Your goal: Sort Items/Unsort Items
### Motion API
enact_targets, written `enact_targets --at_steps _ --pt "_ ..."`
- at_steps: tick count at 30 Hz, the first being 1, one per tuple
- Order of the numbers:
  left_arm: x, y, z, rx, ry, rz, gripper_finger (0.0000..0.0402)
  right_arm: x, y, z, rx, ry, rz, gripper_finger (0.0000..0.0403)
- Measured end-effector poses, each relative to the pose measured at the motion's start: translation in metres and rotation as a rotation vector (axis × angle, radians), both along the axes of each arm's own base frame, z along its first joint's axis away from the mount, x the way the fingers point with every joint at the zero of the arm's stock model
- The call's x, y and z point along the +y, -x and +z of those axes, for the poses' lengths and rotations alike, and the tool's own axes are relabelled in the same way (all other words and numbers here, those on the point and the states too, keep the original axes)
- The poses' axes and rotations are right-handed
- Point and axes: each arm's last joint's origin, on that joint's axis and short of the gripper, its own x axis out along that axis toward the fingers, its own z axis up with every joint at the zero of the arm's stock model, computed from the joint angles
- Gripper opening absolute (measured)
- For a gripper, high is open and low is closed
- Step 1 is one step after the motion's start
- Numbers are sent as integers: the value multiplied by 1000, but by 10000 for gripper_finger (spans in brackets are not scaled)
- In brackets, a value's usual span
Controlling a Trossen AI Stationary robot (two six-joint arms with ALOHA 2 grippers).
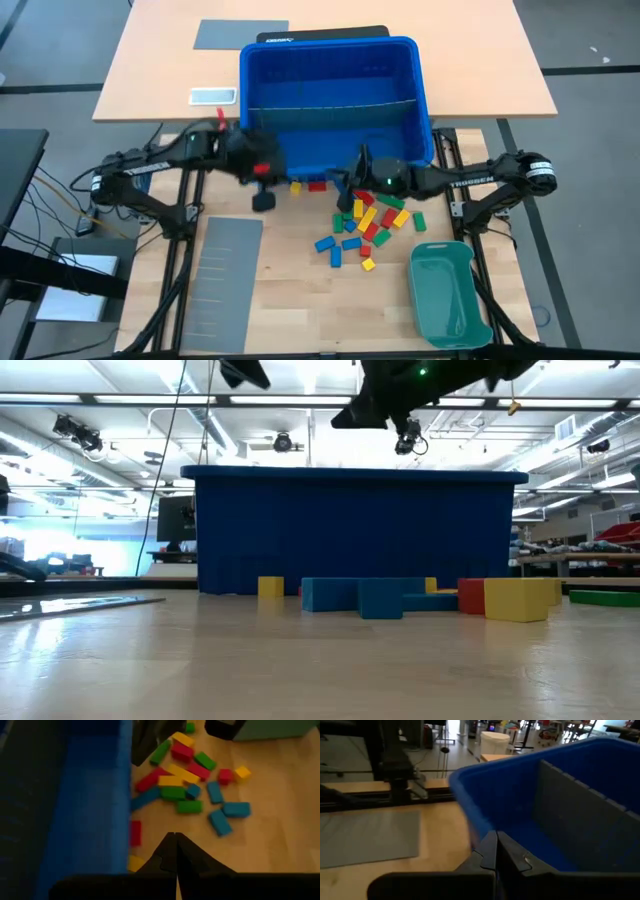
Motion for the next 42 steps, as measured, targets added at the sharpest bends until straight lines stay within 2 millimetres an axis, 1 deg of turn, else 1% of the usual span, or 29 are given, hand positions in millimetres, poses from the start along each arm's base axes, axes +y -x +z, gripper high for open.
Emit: enact_targets --at_steps 5,12,18,24,28,32,37,42 --pt "-44 3 -4 53 5 -28 1 38 1 -2 -8 -2 29 0" --pt "-99 18 -8 98 26 -47 1 85 7 2 -70 -13 94 0" --pt "-142 36 -10 103 103 -73 1 114 14 1 -90 -59 127 0" --pt "-184 43 -23 140 140 -91 1 138 23 1 -99 -96 180 0" --pt "-215 43 -42 206 132 -120 1 150 29 1 -106 -107 180 0" --pt "-244 40 -67 292 128 -116 1 160 34 1 -112 -123 194 0" --pt "-278 36 -105 434 152 -73 1 172 40 1 -113 -137 229 0" --pt "-312 38 -145 534 139 -81 1 186 48 1 -112 -149 275 0"
